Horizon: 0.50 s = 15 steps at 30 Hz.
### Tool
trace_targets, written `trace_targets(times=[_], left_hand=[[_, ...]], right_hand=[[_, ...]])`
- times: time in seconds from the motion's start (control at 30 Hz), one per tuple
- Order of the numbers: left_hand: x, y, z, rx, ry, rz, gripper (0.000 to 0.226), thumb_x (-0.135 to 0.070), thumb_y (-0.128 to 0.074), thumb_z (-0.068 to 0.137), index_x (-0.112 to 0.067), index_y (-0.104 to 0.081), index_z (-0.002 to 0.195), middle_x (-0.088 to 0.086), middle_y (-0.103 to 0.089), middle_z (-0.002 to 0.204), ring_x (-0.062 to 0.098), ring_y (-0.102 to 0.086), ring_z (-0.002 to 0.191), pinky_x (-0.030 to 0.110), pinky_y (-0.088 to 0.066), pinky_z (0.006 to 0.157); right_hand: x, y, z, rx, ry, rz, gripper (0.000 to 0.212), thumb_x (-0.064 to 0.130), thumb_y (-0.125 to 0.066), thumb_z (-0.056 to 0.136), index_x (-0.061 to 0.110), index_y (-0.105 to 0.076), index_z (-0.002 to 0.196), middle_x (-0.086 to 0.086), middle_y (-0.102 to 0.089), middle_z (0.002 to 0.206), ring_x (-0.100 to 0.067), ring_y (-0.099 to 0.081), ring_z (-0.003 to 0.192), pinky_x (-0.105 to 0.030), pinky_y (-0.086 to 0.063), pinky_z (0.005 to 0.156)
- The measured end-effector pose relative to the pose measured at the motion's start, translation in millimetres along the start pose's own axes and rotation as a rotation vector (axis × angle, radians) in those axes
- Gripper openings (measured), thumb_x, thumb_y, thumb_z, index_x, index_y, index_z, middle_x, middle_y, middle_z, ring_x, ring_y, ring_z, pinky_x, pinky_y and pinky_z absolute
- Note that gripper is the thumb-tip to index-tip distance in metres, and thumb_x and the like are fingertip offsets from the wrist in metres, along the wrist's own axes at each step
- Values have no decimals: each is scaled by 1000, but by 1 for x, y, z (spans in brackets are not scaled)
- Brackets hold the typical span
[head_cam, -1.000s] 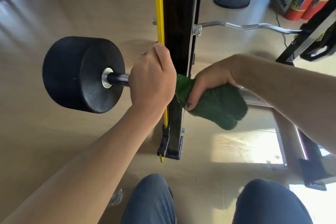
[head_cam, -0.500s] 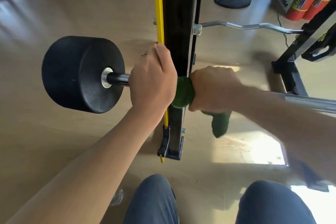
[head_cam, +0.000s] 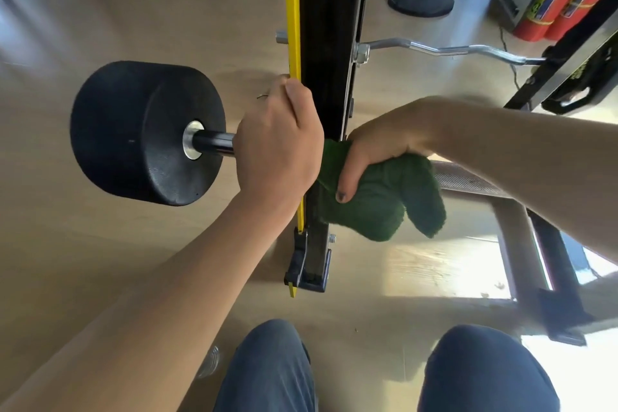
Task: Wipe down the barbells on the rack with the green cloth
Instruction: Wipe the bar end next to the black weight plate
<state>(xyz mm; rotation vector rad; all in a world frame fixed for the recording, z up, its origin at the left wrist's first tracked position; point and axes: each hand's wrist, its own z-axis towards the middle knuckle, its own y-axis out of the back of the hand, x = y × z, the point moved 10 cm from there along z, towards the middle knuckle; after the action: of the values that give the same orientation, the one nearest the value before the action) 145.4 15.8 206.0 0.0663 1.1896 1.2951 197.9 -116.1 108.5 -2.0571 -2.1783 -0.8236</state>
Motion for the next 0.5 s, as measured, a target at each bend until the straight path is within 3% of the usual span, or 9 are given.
trace_targets(times=[0.07,0.13,0.23,0.33,0.4,0.43,0.5], left_hand=[[-5,6,-2,-28,-32,-34,28,-24,-15,102,-17,-39,89,-13,-24,60,6,-25,46,-1,-32,59],[-4,6,0,-34,-7,-50,31,-28,-12,99,-19,-38,86,-7,-34,60,4,-26,46,-2,-31,54],[-9,2,0,-24,-57,-1,37,-33,-12,98,-19,-43,83,-4,-46,64,4,-36,48,10,-28,41],[-6,-2,-1,-12,-53,-38,39,-36,-14,99,-19,-44,81,-5,-47,61,7,-44,50,12,-26,41],[-5,-3,0,-2,-51,-26,35,-34,-17,102,-19,-42,82,-10,-40,59,7,-42,50,8,-34,46],[-7,-3,0,1,-69,16,30,-29,-20,104,-19,-40,85,-13,-35,59,6,-38,49,3,-36,54],[-4,-3,-1,7,-59,54,21,-18,-24,107,-19,-40,92,-15,-26,62,1,-28,49,-8,-28,67]], right_hand=[[13,18,-7,-294,95,-224,34,38,-83,70,13,-73,90,-5,-75,79,-24,-73,72,-33,-60,65],[24,23,-22,-602,132,-460,30,43,-76,75,18,-62,86,2,-65,71,-16,-63,60,-23,-44,50],[32,14,-50,-1118,147,-704,17,27,-59,86,20,-44,89,6,-43,66,-16,-38,51,-27,-29,55],[36,-3,-62,-1392,136,-818,11,14,-54,84,17,-44,89,-1,-39,70,-21,-34,59,-33,-29,58],[38,5,-57,-1317,155,-746,12,19,-57,84,18,-46,89,3,-41,68,-17,-37,55,-30,-30,58],[38,12,-47,-1153,164,-679,16,24,-61,82,18,-48,88,5,-46,66,-14,-42,54,-27,-32,56],[27,22,-21,-669,94,-438,24,31,-74,76,17,-61,91,1,-64,73,-16,-61,61,-25,-47,56]])
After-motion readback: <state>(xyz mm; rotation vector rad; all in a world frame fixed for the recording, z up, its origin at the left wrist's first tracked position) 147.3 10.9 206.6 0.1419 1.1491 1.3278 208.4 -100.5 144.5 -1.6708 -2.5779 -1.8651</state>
